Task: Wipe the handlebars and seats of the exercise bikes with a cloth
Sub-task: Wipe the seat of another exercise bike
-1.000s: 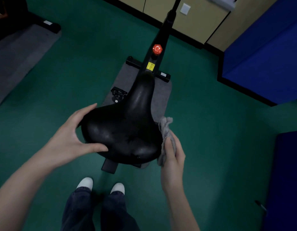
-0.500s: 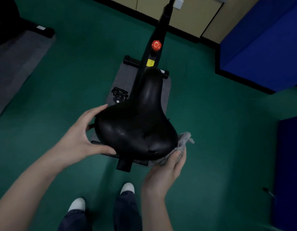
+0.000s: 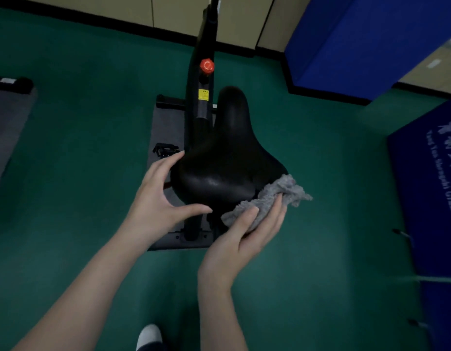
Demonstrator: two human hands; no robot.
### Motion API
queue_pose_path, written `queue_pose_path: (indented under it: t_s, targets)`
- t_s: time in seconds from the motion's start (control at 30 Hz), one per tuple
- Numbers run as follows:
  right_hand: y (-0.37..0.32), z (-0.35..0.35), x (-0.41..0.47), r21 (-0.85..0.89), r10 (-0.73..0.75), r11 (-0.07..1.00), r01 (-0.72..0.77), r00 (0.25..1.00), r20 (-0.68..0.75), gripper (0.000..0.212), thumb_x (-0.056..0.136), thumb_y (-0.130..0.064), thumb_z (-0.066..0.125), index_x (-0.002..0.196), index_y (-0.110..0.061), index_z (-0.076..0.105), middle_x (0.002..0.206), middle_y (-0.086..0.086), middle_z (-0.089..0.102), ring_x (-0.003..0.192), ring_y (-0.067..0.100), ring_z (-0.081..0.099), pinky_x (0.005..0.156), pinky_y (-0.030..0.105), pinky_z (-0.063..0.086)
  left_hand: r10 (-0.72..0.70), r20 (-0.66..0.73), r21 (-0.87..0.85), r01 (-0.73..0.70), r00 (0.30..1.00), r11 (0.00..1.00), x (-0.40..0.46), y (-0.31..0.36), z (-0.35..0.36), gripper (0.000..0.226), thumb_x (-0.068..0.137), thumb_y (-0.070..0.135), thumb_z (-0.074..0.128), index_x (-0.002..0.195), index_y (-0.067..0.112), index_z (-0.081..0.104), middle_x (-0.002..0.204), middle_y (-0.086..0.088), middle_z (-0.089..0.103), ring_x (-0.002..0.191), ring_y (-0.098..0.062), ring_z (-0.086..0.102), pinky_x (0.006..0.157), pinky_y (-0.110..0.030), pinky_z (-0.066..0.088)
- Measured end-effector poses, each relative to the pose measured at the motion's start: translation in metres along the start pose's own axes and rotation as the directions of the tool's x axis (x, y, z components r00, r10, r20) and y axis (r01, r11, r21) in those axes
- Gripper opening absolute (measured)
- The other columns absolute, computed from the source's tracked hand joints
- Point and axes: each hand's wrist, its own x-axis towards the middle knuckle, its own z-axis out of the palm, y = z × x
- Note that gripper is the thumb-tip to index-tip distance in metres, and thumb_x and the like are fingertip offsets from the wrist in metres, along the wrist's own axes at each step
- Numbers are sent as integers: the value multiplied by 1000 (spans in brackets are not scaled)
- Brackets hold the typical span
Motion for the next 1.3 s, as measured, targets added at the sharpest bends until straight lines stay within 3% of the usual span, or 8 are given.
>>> queue_pose_path:
  t_s: [0.07,0.23,0.53,0.73,0.9,1.07,1.23,1.3]
  targets:
    - [-5,-5,18,-52,-104,993,103,994,-14,40,101,-35,40,140,-35,42,153,-12,31,140,0,26,107,9,25,25,7,7,-25,1000,1000,1,-2,-2,101,41,78,72,132,54,34,127,42,32,128,3,35,109,-33,35]
    - [-8,-14,81,-71,-29,997,28,1000,-7,31,99,-13,47,128,-16,56,135,1,53,127,13,48,107,24,37,55,28,-12,-55,998,998,3,-9,-5,99,43,70,74,133,53,34,127,41,34,128,4,35,109,-32,34]
    - [0,-11,35,-232,-513,775,588,800,312,34,97,-14,44,127,-6,57,135,12,51,129,25,48,119,42,19,58,8,-38,-58,998,998,1,-15,1,102,45,65,74,135,52,30,131,33,35,130,6,30,101,-12,24]
    - [-7,-4,46,-185,-362,913,364,931,47,30,96,-9,48,123,-8,61,132,7,54,126,13,48,108,45,37,64,11,-58,-63,998,996,0,-17,2,104,48,56,78,140,43,32,136,24,34,126,13,29,94,4,20]
    - [-1,14,5,-230,-671,595,770,633,385,33,86,6,58,116,0,65,132,18,56,129,28,47,117,47,23,23,16,-128,-20,1000,992,0,-24,0,89,51,48,81,127,49,34,130,21,38,115,24,34,90,5,29]
    - [0,-3,28,-161,-689,383,910,397,606,33,89,5,55,120,-2,64,133,19,55,132,29,44,116,46,24,-11,-33,-151,5,999,988,-2,-27,2,78,49,52,79,115,56,38,120,32,41,111,21,39,88,5,29]
    - [-9,-10,36,-234,-646,510,827,549,531,32,90,1,57,122,0,61,129,18,56,126,27,48,114,49,28,-53,-66,-249,35,996,968,-9,-27,8,95,47,51,81,133,32,44,126,19,43,116,14,41,93,-2,34]
    - [-19,-4,37,-226,-621,489,843,518,589,30,90,-3,56,120,-1,62,126,17,57,122,27,51,111,48,33,-85,-80,-262,62,993,963,-11,-29,11,96,51,38,86,136,25,43,130,12,44,120,3,43,97,-13,38]
